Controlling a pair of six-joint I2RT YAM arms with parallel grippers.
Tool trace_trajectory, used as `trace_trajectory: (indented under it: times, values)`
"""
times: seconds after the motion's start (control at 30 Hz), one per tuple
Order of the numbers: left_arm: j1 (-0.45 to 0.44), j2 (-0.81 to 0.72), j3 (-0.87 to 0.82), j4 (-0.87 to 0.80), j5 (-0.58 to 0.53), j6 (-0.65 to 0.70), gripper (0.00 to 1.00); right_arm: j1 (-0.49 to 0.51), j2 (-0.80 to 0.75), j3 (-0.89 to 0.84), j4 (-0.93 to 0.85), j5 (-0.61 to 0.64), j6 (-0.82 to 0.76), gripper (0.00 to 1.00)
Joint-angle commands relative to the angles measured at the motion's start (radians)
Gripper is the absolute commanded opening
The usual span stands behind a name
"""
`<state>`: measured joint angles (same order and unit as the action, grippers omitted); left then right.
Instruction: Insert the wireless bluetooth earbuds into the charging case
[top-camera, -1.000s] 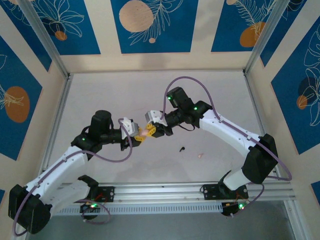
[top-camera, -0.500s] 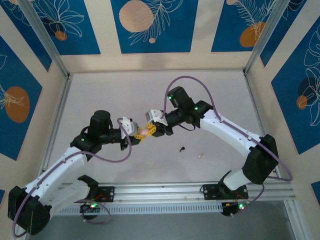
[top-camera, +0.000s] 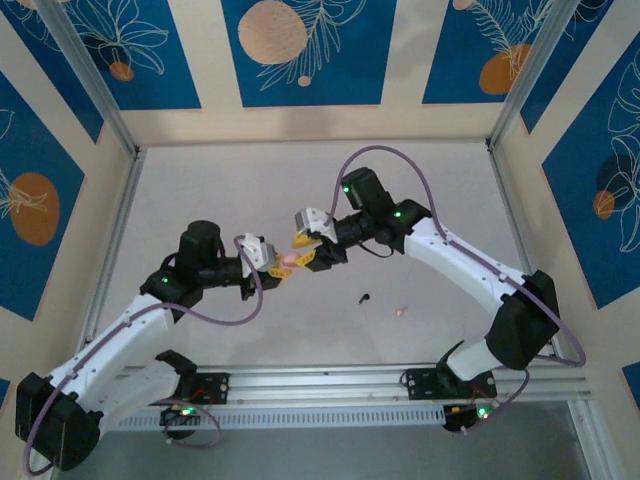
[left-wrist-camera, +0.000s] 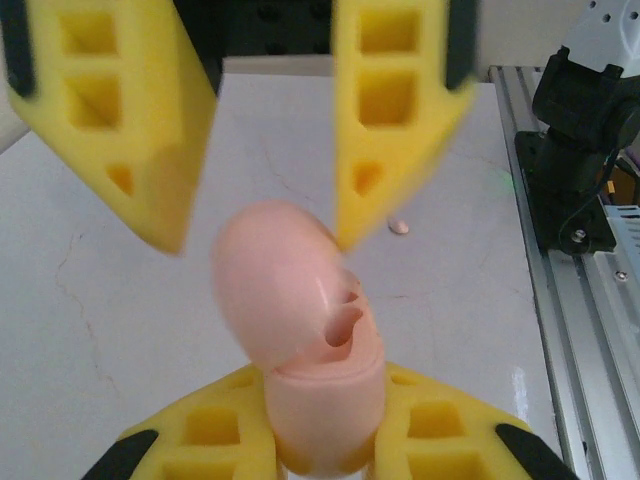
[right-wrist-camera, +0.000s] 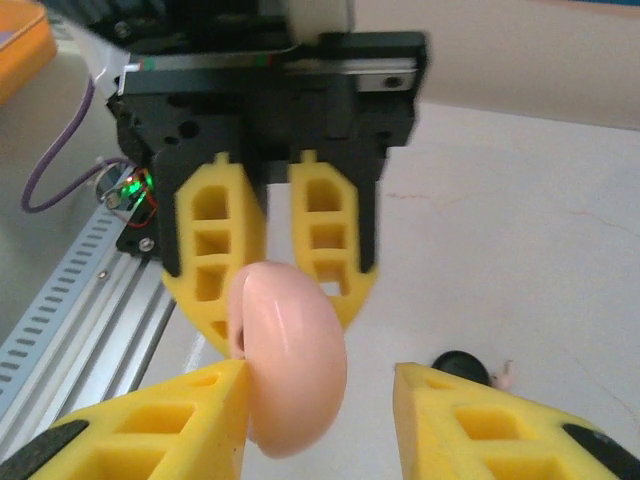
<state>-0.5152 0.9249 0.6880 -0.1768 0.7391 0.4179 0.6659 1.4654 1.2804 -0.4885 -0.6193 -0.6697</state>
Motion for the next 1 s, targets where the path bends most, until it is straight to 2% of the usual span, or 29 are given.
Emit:
trace_trajectory:
  times: [0.0, 0.3, 0.37, 0.43, 0.57, 0.73, 0.97]
  values:
    - [-0.021, -0.007, 0.004, -0.007, 0.048, 0.017, 0.10, -0.044, -0.031, -0.013, 0.066, -0.023, 0.058, 0.41]
    - [-0.024, 0.001, -0.040, 0.111, 0.035, -0.048, 0.10, -0.080, -0.046, -0.043, 0.120, -0.074, 0.154, 0.41]
    - [-0.023, 0.006, -0.076, 0.194, 0.015, -0.086, 0.11, -0.100, -0.058, -0.053, 0.150, -0.080, 0.242, 0.41]
    - [-0.024, 0.015, -0.125, 0.290, 0.000, -0.129, 0.11, -0.139, -0.063, -0.056, 0.170, -0.068, 0.398, 0.41]
    - [-0.028, 0.036, -0.192, 0.411, -0.021, -0.154, 0.10, -0.216, -0.044, -0.037, 0.049, 0.029, 0.666, 0.41]
    - [-0.052, 0.064, -0.194, 0.363, -0.070, -0.098, 0.10, -0.299, -0.030, -0.096, -0.188, 0.151, 0.928, 0.40]
    - [-0.062, 0.079, -0.202, 0.368, -0.089, -0.093, 0.10, -0.393, -0.065, -0.260, -0.480, 0.483, 1.089, 0.40]
